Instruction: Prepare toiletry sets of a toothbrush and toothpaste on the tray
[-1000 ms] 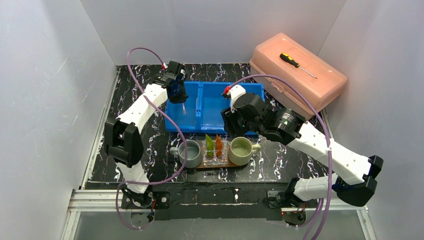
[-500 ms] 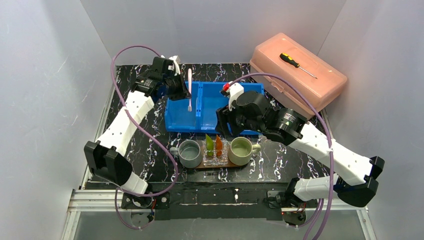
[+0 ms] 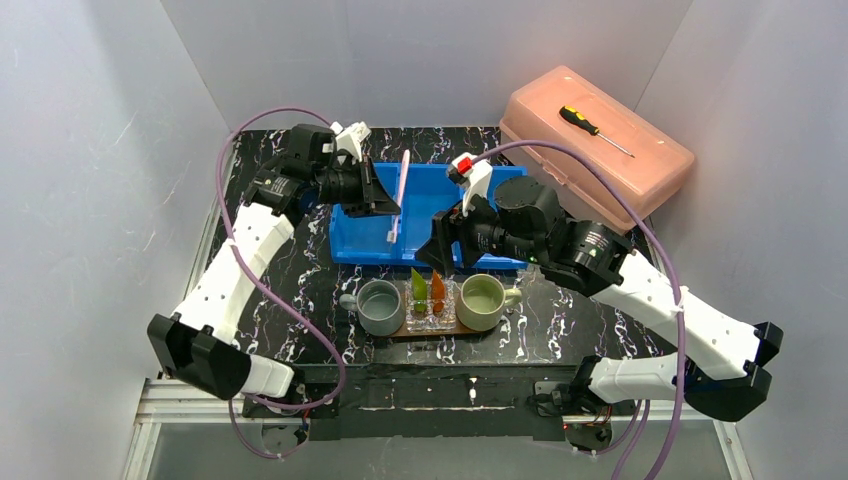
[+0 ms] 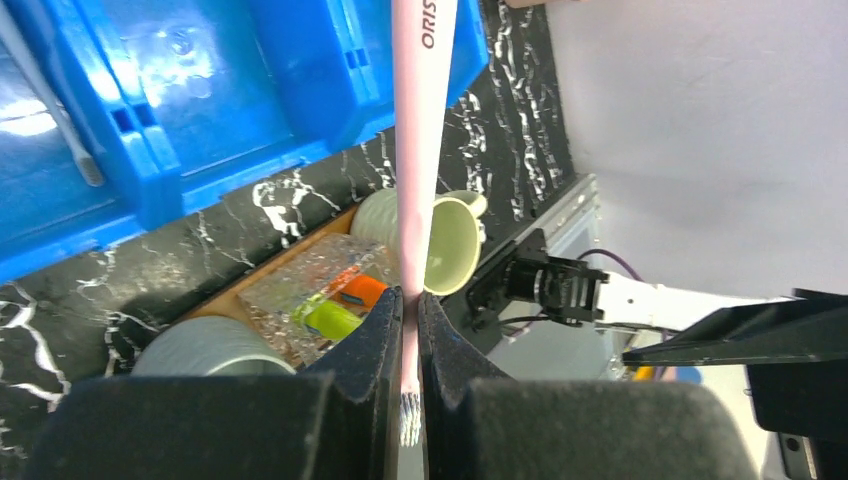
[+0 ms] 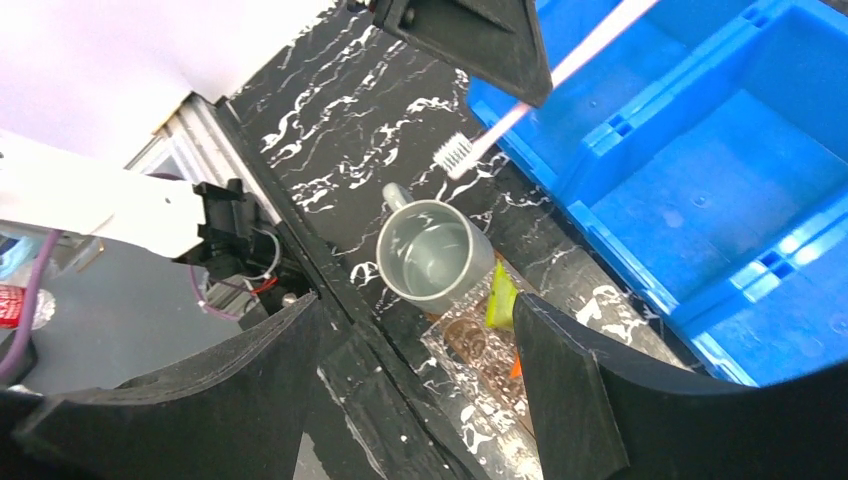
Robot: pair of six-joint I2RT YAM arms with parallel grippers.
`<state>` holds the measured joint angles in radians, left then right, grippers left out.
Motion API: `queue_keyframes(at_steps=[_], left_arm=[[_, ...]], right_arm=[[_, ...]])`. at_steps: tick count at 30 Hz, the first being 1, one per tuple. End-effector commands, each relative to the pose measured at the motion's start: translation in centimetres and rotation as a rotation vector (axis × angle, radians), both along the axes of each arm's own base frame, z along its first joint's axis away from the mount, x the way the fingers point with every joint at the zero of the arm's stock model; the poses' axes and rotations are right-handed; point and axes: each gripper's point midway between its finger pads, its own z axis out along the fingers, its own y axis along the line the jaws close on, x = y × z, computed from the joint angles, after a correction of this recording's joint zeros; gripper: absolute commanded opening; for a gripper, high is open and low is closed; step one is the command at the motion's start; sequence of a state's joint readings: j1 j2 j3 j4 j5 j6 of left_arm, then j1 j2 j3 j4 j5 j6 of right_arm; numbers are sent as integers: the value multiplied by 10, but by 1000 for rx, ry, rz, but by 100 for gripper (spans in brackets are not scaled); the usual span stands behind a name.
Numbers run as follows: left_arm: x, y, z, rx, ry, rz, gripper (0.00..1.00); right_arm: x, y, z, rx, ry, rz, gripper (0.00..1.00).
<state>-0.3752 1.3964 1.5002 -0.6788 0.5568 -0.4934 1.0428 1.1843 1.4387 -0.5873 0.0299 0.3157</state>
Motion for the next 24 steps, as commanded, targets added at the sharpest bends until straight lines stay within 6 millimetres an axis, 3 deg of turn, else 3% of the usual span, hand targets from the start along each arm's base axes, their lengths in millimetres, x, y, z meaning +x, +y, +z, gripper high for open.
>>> queue_keyframes(at_steps=[1,7,14,20,24], left_arm=[[-25,-7,20,-132,43,-9,0],[-36,-8,14,-215,191,100,0],[-44,-6,12,-314,336,218,0],[-47,0,20,-394,423,303,0],[-50,3,24,-439,482,338,0]], right_arm=[[-9,15,21,122,1,60,78],[-10,16,23,137,-18,73,78],[-20,18,21,74,-141,227,79],[-25,17,13,5,-333,351,80],[-35,16,23,6,-530,400,80]])
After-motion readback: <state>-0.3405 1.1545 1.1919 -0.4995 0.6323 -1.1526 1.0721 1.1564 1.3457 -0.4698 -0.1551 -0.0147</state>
